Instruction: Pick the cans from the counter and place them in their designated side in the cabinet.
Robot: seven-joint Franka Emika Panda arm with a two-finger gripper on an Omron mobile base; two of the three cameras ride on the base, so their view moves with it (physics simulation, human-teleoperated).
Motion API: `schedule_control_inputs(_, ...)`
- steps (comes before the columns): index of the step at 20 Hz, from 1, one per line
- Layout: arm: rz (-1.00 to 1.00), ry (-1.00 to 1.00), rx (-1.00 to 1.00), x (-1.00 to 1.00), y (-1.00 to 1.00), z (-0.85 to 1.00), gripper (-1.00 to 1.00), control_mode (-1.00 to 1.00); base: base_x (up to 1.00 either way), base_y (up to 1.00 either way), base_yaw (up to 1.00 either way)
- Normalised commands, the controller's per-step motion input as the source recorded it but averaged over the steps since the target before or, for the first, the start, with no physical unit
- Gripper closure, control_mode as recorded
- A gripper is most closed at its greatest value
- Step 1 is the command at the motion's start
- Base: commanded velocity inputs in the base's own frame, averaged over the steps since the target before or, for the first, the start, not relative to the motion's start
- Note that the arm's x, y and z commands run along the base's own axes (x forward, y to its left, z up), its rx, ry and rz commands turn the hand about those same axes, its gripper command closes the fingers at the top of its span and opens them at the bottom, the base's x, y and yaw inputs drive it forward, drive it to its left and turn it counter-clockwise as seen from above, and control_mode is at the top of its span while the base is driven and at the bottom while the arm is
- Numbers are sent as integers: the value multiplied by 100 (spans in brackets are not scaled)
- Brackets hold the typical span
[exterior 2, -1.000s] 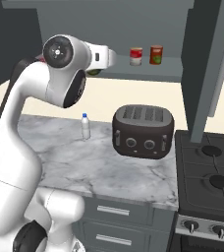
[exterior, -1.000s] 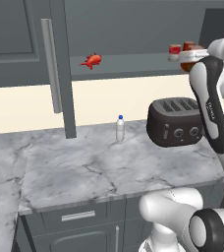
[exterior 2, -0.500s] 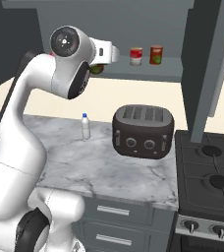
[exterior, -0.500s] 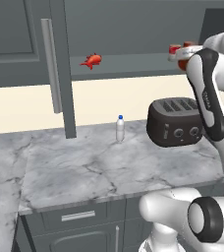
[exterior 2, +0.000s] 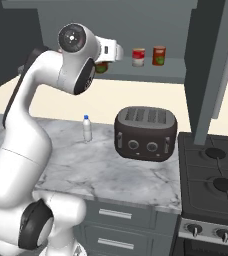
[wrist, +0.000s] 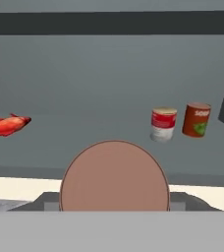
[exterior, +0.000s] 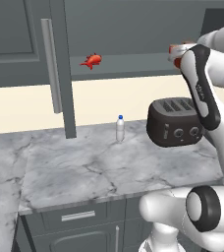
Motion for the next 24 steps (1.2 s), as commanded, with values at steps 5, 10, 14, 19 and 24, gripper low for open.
schedule_control_inputs(5,0,-3,0,29,0,-12,100,-100,0,0,0)
schedule_control_inputs(10,0,-6,0,27,0,-8,100,-100,0,0,0)
schedule_control_inputs(14,0,-6,0,25,-1,-7,100,-100,0,0,0)
schedule_control_inputs(19,0,-8,-1,17,-6,-3,100,-100,0,0,0)
schedule_control_inputs(24,0,-1,0,23,-9,-2,100,-100,0,0,0)
